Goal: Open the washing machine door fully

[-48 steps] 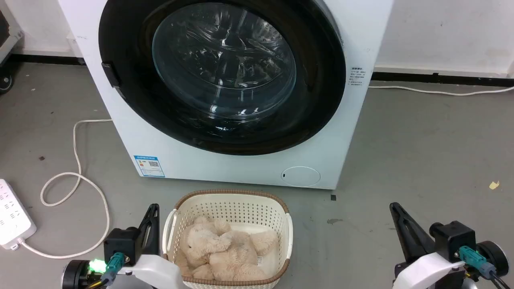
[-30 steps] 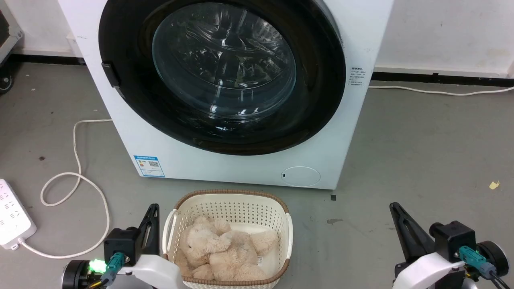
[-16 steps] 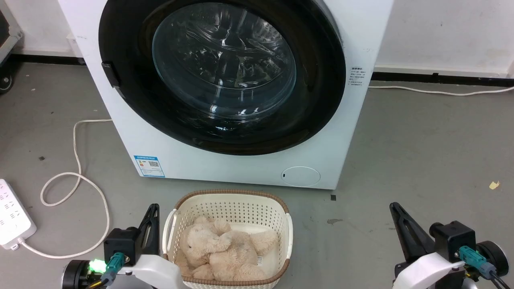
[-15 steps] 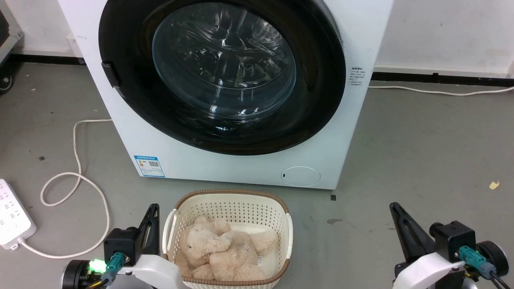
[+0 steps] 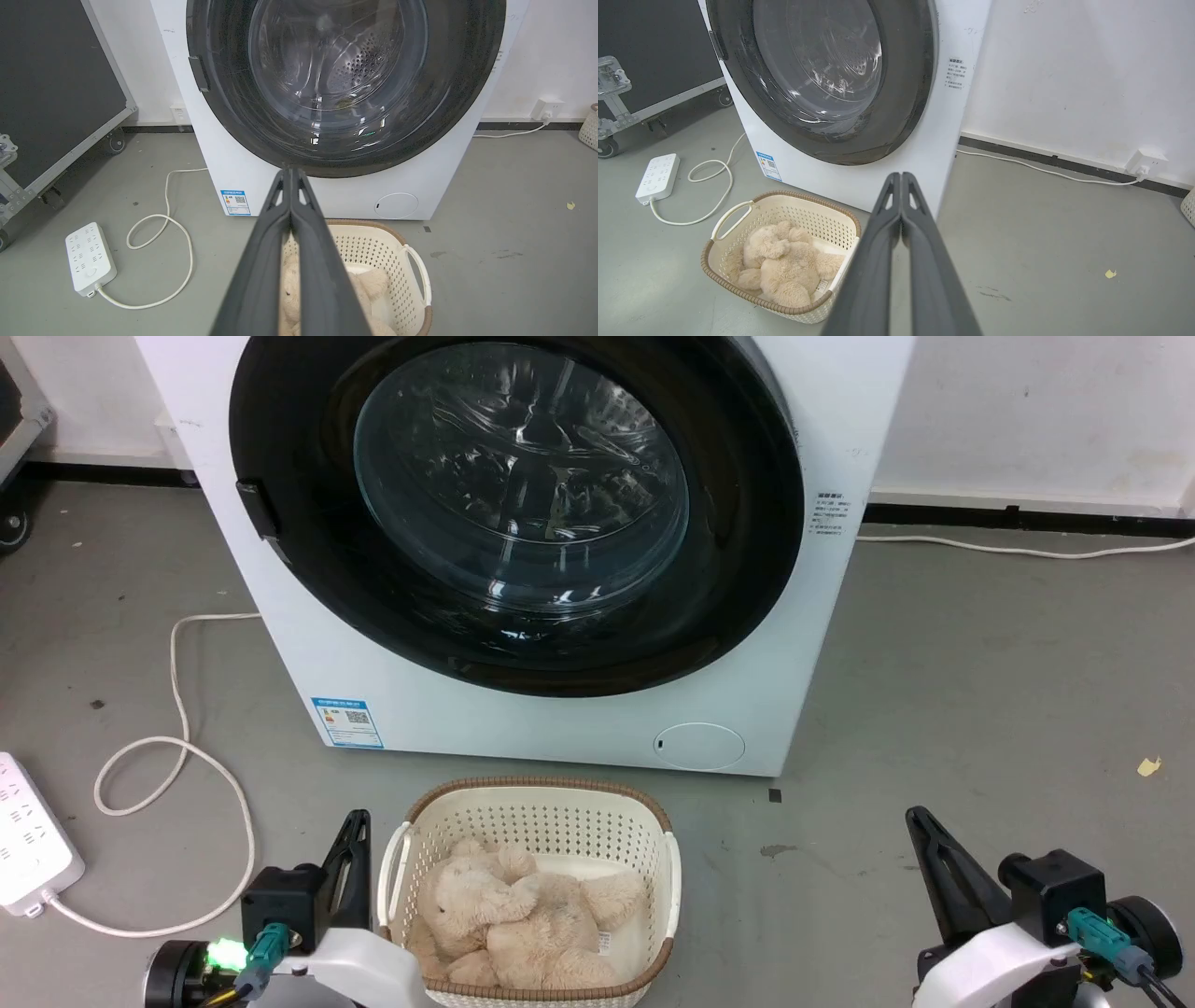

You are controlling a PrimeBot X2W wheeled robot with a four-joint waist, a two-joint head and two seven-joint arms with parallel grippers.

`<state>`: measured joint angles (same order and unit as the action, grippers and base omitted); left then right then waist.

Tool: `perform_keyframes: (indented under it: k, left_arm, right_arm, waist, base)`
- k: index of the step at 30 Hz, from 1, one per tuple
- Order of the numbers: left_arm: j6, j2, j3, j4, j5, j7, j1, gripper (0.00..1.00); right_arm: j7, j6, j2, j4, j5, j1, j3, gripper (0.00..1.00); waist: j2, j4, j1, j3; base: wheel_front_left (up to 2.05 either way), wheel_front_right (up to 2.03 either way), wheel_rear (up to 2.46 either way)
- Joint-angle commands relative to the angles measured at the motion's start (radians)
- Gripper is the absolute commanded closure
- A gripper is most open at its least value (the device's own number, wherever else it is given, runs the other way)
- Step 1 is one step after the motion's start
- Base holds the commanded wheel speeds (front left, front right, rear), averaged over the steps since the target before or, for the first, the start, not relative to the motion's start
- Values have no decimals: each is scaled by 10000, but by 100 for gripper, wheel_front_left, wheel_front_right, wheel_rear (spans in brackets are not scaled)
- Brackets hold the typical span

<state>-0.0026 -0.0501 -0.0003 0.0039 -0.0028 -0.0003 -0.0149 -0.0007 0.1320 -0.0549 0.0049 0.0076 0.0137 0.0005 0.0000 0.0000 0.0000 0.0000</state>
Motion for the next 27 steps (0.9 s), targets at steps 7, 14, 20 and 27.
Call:
perform_keyframes:
  k: [7,14,20,27]
  left_arm:
    - [26,-1,3,-39,28,3,149,100]
    - [26,-1,3,-39,28,3,149,100]
    - [0,0,-13,6,-7,-16,-8,0]
    - [38,0,-106,-36,-57,-162,-12,0]
  right_arm:
    - [7,-13,47,-49,-76,-137,-5,100]
    - [7,-13,47,-49,-76,-137,-5,100]
    - [-15,2,-2,7,22,10,10,0]
    - [-162,1,1,-11,137,20,4,0]
  waist:
    - [0,0,0,0]
    - [0,0,0,0]
    - [0,-1,0,1]
    - [0,-6,0,30]
  base:
    - [0,0,0]
    - [0,0,0]
    - [0,0,0]
    - [0,0,0]
